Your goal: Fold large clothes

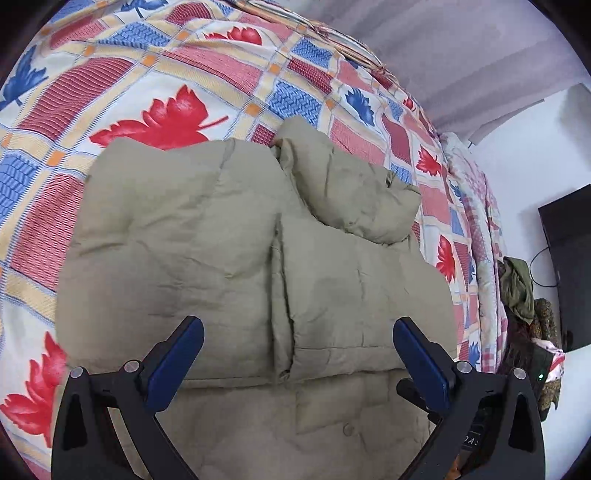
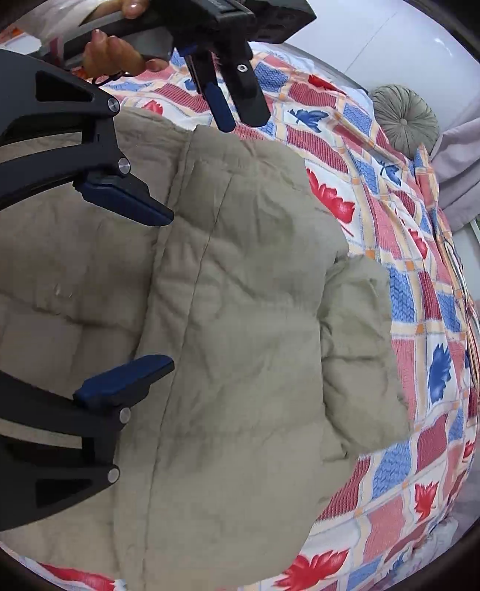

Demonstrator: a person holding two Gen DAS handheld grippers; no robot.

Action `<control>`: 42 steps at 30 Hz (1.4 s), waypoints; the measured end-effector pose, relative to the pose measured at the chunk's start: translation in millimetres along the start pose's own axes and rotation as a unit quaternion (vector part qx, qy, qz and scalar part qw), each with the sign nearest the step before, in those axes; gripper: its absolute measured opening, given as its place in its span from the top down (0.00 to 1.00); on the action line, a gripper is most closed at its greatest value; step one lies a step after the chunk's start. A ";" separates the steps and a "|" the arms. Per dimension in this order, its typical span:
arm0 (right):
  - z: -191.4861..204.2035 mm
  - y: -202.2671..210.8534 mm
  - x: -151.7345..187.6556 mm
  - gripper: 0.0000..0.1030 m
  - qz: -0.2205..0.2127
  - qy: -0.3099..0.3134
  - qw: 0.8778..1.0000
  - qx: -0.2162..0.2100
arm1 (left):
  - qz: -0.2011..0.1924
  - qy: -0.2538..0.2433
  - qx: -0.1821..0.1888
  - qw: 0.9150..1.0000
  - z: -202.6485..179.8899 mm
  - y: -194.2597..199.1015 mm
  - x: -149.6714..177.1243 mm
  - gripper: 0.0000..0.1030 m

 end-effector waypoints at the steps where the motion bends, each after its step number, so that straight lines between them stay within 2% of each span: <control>1: -11.7 5.4 3.0 0.28 0.000 -0.009 1.000 0.012 | 0.005 -0.003 0.008 1.000 -5.3 -7.1 -0.2 0.00; 2: -28.3 13.1 10.2 0.30 -0.003 -0.020 0.999 0.026 | 0.014 -0.011 0.015 1.000 -11.0 -16.6 -0.2 0.00; 4: -65.8 27.8 25.9 0.57 -0.005 -0.043 0.998 0.054 | 0.028 -0.024 0.003 0.999 -17.0 -36.8 1.0 0.01; 6: -104.2 37.4 38.7 0.66 0.005 -0.070 0.994 0.087 | 0.046 -0.032 -0.011 0.998 -21.0 -59.1 3.2 0.29; 7: -121.6 41.2 44.2 0.71 0.006 -0.084 0.991 0.100 | 0.065 -0.033 -0.018 0.997 -23.3 -70.7 4.9 0.61; 8: -137.8 45.4 48.0 0.72 0.002 -0.093 0.989 0.114 | 0.081 -0.032 -0.023 0.996 -25.8 -81.0 6.7 0.84; 9: -151.4 49.7 49.6 0.73 -0.004 -0.097 0.987 0.129 | 0.084 -0.030 -0.016 0.996 -31.8 -85.0 7.4 0.88; 13: -191.1 67.1 39.6 0.73 -0.034 -0.101 0.974 0.202 | 0.020 -0.069 -0.025 0.997 -57.2 -59.4 -2.6 0.88; 15: -203.2 75.9 30.4 0.76 -0.049 -0.104 0.967 0.226 | 0.003 -0.078 -0.042 0.996 -55.3 -47.6 -5.1 0.88; 18: -207.7 83.6 19.1 0.77 -0.073 -0.118 0.963 0.230 | 0.023 -0.074 -0.077 0.994 -35.2 -55.1 -1.9 0.88; 21: -204.3 68.7 16.7 0.77 -0.064 -0.118 0.961 0.240 | 0.037 -0.066 -0.095 0.993 -12.7 -70.5 4.5 0.88; 24: -207.1 45.3 28.2 0.78 -0.044 -0.120 0.962 0.239 | 0.030 -0.050 -0.096 0.994 -3.7 -72.9 7.4 0.88; 27: -201.4 43.9 35.4 0.77 -0.042 -0.108 0.962 0.248 | 0.015 -0.068 -0.126 0.990 -7.0 -63.1 8.4 0.88; 30: -194.8 54.1 40.4 0.74 -0.029 -0.103 0.967 0.233 | -0.001 -0.096 -0.158 0.983 -10.7 -43.5 6.9 0.88; 32: -190.8 65.4 47.3 0.74 -0.022 -0.108 0.971 0.214 | -0.010 -0.101 -0.159 0.982 -7.8 -26.9 6.1 0.88; 34: -191.4 77.2 57.5 0.73 -0.017 -0.147 0.975 0.164 | -0.020 -0.099 -0.158 0.982 -4.7 -11.6 4.1 0.88; 36: -194.3 88.0 69.0 0.73 -0.019 -0.197 0.973 0.119 | -0.032 -0.100 -0.157 0.982 -5.5 0.0 -0.4 0.88; 39: -198.1 116.9 70.0 0.73 -0.077 -0.233 0.964 0.098 | -0.041 -0.112 -0.146 0.982 -20.8 0.8 -9.5 0.88; 42: -209.0 131.1 40.9 0.73 -0.122 -0.239 0.959 0.094 | -0.038 -0.130 -0.142 0.980 -40.5 -14.7 -10.0 0.88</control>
Point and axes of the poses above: each gripper's, at about its wrist camera, not at the fingertips, and y roughly against the way its jaws point, z to its left, x to its underside, the point moved 5 cm from there along -y, roughly the way its jaws point, and after that the axes turned 3 degrees about -x, right-handed, at the moved point
